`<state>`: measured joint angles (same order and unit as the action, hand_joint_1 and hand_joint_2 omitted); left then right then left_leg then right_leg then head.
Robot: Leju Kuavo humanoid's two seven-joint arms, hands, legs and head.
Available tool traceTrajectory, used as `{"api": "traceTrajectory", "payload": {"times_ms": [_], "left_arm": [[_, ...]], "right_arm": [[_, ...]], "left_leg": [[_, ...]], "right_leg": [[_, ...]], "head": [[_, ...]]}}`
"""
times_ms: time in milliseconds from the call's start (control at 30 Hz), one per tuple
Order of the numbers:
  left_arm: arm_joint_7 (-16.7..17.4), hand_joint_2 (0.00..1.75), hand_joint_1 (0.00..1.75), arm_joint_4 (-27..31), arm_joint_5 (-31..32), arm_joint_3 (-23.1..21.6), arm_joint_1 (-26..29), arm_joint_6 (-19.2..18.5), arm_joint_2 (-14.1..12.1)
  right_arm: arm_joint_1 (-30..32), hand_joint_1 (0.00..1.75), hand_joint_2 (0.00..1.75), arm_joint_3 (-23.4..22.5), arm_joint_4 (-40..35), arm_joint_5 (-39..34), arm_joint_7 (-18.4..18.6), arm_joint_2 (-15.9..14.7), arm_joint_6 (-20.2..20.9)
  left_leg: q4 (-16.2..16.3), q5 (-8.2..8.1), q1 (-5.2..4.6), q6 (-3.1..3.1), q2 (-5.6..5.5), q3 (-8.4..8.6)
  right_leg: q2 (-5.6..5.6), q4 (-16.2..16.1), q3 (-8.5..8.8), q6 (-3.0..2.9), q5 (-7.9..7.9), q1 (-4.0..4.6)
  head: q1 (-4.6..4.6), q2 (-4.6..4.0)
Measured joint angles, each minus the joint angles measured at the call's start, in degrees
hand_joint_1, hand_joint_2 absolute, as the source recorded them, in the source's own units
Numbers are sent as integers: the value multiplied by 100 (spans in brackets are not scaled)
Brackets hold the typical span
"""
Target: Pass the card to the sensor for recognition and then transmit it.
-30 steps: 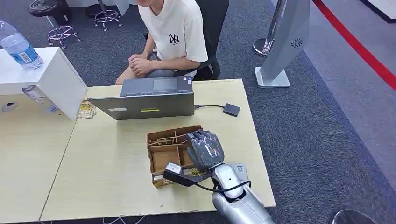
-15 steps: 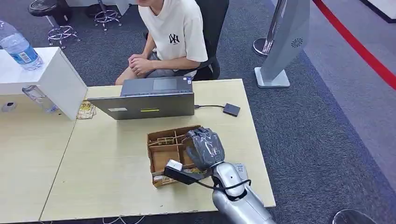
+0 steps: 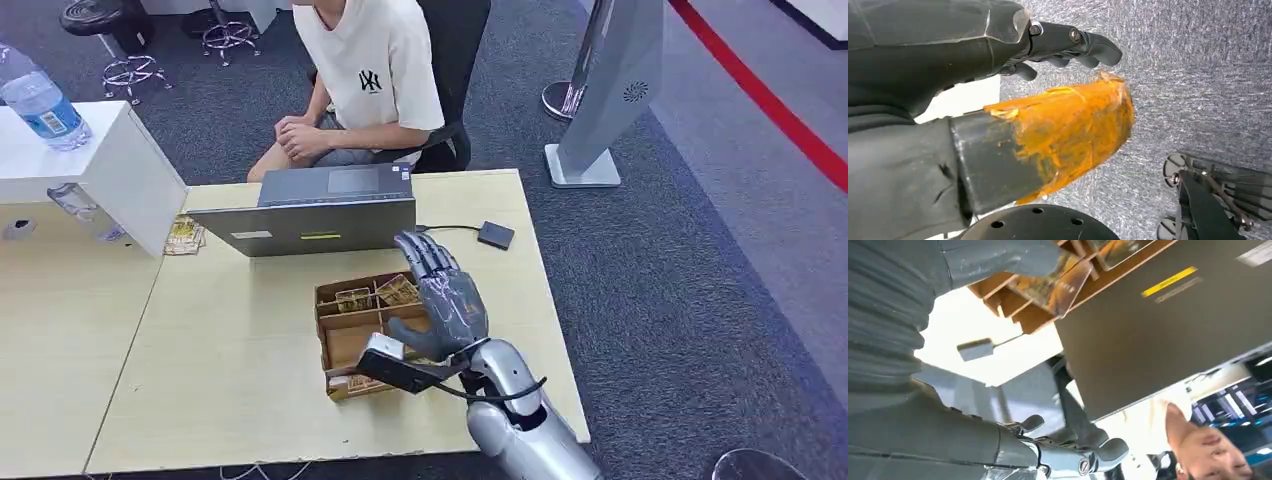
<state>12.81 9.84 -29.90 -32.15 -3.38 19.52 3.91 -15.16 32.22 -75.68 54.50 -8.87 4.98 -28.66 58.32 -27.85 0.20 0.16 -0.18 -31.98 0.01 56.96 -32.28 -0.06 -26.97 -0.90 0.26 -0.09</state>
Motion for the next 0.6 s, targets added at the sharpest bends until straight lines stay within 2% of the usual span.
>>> {"api": "traceTrajectory", "payload": {"times_ms": [133,233,333,400,533,600], "left_arm": [[-31,0,0,0,-94,66,6,42,11],[-50,0,0,0,-111,87,5,50,20],[-77,0,0,0,-136,105,6,57,24],[-85,0,0,0,-166,111,5,74,26],[-103,0,0,0,-227,116,9,109,37],[-122,0,0,0,-267,120,9,116,50]], "right_arm": [[159,14,175,0,-611,-703,-217,-134,421],[227,19,175,0,-947,-838,-269,-199,567],[257,17,175,0,-1094,-880,-282,-245,621],[272,21,175,0,-1133,-1038,-368,-267,716],[421,40,175,0,-1328,-1739,-735,-319,1118],[528,40,175,0,-1428,-1846,-813,-354,1225]], "left_leg": [[0,-1,0,0,0,-1],[0,-2,0,-1,0,-1],[0,-2,0,-1,0,-1],[0,-1,0,-1,0,0],[0,-1,0,-1,0,0],[0,-2,0,-1,-1,-1]], "right_leg": [[0,0,0,0,0,0],[2,-1,0,0,0,0],[2,-1,0,0,0,0],[2,-1,0,0,0,0],[1,-1,0,0,0,0],[1,-1,0,0,0,0]], "head": [[0,0],[0,0],[0,0],[0,0],[0,0],[0,0]]}}
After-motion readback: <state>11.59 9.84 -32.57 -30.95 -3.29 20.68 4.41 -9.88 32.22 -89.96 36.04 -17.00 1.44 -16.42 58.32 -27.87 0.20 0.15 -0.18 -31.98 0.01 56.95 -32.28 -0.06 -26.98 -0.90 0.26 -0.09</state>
